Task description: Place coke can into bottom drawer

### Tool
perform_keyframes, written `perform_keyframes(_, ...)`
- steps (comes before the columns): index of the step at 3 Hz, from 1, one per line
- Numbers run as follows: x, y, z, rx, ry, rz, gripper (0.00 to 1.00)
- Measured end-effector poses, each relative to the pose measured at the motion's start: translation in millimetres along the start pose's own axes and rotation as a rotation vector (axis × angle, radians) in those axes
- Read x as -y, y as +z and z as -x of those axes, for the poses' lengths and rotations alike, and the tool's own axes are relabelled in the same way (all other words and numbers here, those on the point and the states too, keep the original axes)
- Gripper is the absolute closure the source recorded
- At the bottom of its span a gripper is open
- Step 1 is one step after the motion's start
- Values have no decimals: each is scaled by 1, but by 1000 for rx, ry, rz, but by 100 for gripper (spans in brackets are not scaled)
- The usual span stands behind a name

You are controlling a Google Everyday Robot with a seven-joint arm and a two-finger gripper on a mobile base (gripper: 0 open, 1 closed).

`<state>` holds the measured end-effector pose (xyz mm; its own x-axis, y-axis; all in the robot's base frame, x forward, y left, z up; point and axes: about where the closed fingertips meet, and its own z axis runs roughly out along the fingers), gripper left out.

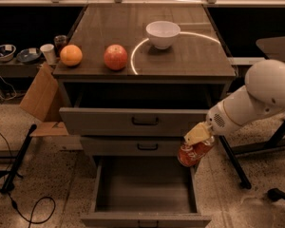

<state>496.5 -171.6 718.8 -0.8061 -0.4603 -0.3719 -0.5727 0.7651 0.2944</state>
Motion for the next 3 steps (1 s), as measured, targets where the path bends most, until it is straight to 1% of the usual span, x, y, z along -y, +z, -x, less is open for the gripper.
perform_keyframes(1,-2,39,-11,109,91,58,100)
perform_keyframes(2,-2,69,-5,222,153,102,100)
perform_keyframes(3,-2,69,-5,222,153,102,100)
